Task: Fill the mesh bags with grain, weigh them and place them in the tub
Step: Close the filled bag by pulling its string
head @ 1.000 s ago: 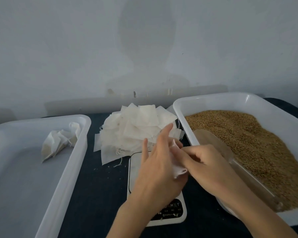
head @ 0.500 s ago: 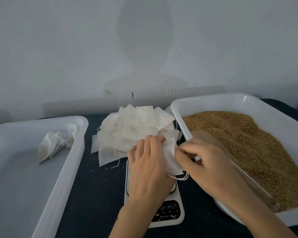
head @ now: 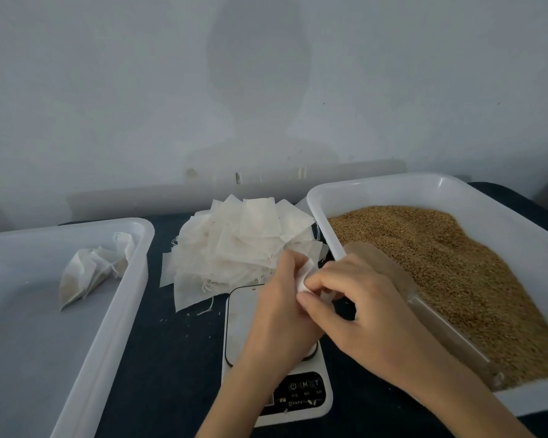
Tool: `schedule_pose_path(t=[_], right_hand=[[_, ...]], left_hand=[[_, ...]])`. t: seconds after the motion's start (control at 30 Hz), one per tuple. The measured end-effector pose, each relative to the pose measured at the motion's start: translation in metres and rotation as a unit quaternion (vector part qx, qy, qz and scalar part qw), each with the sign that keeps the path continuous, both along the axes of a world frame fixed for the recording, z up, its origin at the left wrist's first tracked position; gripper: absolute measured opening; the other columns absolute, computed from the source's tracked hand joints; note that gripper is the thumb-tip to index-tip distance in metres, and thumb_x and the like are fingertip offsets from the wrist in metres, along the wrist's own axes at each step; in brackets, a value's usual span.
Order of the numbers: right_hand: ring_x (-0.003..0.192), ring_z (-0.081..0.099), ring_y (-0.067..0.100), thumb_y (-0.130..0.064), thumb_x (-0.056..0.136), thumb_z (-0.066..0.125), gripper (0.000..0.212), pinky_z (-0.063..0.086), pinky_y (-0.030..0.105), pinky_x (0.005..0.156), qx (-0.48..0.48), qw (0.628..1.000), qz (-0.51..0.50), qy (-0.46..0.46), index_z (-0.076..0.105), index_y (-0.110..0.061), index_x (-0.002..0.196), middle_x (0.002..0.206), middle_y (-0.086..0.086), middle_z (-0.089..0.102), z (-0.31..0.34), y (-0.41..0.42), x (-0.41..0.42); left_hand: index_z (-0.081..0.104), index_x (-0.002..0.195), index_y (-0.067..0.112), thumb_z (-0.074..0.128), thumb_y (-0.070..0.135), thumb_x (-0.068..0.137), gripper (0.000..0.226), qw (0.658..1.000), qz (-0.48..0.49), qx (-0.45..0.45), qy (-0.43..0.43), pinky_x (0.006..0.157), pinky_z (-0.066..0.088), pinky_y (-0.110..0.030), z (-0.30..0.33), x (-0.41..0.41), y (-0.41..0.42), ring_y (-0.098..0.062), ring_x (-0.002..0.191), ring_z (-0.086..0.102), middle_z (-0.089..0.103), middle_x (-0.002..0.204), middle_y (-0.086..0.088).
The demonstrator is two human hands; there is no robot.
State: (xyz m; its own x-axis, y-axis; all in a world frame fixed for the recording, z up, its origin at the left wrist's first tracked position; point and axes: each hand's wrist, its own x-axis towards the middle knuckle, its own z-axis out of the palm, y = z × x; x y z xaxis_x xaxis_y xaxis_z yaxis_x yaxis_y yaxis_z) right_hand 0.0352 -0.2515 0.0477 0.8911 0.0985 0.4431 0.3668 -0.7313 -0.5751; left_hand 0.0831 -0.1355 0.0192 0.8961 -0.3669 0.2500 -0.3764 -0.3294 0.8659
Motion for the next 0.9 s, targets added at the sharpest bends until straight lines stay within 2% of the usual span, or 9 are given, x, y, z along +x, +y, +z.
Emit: schedule_pose_path(t=[0.17,0.23,0.3,0.37,0.43,0.53,0.63,0.73,0.9], right_hand=[[0.084,0.062,-0.009,-0.061,0.085,0.046,0.033,0.048,0.009,0.067,0.050,0.996,-0.046,0.062,0.066,-0.042,0.103,0.088,-0.028,0.066,0.015,-0.045,-0.010],[0.075,0.061,-0.006,-0.063,0.081,0.046,0.039,0.050,0.013,0.060,-0.094,0.972,-0.163,0.142,0.063,-0.038,0.106,0.085,-0.025,0.062,0.016,-0.079,-0.011],[0.075,0.059,-0.004,-0.064,0.082,0.052,0.039,0.052,0.016,0.064,-0.263,0.885,-0.217,0.317,0.059,-0.033,0.105,0.088,-0.018,0.060,0.008,-0.100,-0.010],[0.078,0.060,0.000,-0.059,0.083,0.060,0.034,0.053,0.018,0.071,-0.278,0.842,-0.206,0.413,0.057,-0.032,0.102,0.090,-0.015,0.061,-0.007,-0.106,-0.008],[0.083,0.061,0.004,-0.047,0.086,0.062,0.022,0.054,0.024,0.078,-0.239,0.861,-0.196,0.405,0.057,-0.031,0.100,0.092,-0.014,0.061,-0.017,-0.106,-0.005],[0.073,0.062,0.002,-0.032,0.093,0.055,0.003,0.056,0.021,0.068,-0.224,0.873,-0.204,0.381,0.056,-0.030,0.094,0.083,-0.010,0.062,-0.007,-0.117,-0.007],[0.058,0.060,0.002,-0.028,0.093,0.053,0.012,0.046,0.014,0.051,-0.278,0.850,-0.243,0.376,0.062,-0.028,0.086,0.071,-0.007,0.063,0.022,-0.142,-0.012],[0.058,0.058,0.004,-0.038,0.092,0.054,0.021,0.045,0.016,0.053,-0.318,0.812,-0.237,0.429,0.069,-0.027,0.085,0.074,-0.010,0.064,0.038,-0.148,-0.008],[0.056,0.053,0.004,-0.026,0.090,0.053,0.020,0.045,0.015,0.055,-0.335,0.826,-0.194,0.410,0.070,-0.026,0.098,0.075,-0.010,0.066,0.015,-0.130,0.006]], left_hand=[[0.044,0.082,0.032,0.070,0.006,0.071,0.039,0.999,-0.014,-0.050,-0.004,0.052,0.037,-0.011,-0.003,0.008,-0.020,0.000,0.062,0.049,0.054,0.071,0.016],[0.047,0.087,0.027,0.071,0.001,0.072,0.039,0.995,-0.010,-0.102,-0.019,0.058,0.040,-0.014,0.001,0.010,-0.029,-0.005,0.071,0.052,0.055,0.081,0.009],[0.049,0.090,0.017,0.071,-0.001,0.073,0.033,0.983,-0.013,-0.182,-0.032,0.060,0.043,-0.017,0.009,0.009,-0.043,-0.006,0.072,0.052,0.054,0.082,0.007],[0.049,0.090,0.012,0.069,-0.004,0.073,0.030,0.963,-0.034,-0.267,-0.005,0.057,0.043,-0.018,0.017,0.005,-0.057,-0.006,0.066,0.051,0.053,0.076,0.008],[0.050,0.091,0.011,0.065,-0.002,0.071,0.028,0.949,-0.061,-0.306,0.032,0.055,0.043,-0.019,0.020,0.001,-0.065,-0.007,0.063,0.051,0.054,0.073,0.004],[0.051,0.093,0.013,0.066,0.002,0.073,0.027,0.962,-0.069,-0.261,0.034,0.054,0.043,-0.019,0.016,0.002,-0.056,-0.006,0.064,0.052,0.055,0.075,0.007],[0.050,0.091,0.024,0.069,0.004,0.077,0.031,0.990,-0.028,-0.135,0.034,0.057,0.047,-0.023,0.010,0.013,-0.034,-0.006,0.067,0.055,0.057,0.078,0.010],[0.047,0.090,0.031,0.069,0.006,0.073,0.037,0.999,-0.009,-0.034,0.035,0.051,0.044,-0.012,0.006,0.016,-0.015,0.002,0.063,0.053,0.056,0.081,0.009],[0.045,0.089,0.033,0.069,0.007,0.072,0.039,1.000,-0.001,-0.009,0.030,0.048,0.039,-0.007,0.003,0.007,-0.010,0.006,0.064,0.053,0.054,0.078,0.010]])
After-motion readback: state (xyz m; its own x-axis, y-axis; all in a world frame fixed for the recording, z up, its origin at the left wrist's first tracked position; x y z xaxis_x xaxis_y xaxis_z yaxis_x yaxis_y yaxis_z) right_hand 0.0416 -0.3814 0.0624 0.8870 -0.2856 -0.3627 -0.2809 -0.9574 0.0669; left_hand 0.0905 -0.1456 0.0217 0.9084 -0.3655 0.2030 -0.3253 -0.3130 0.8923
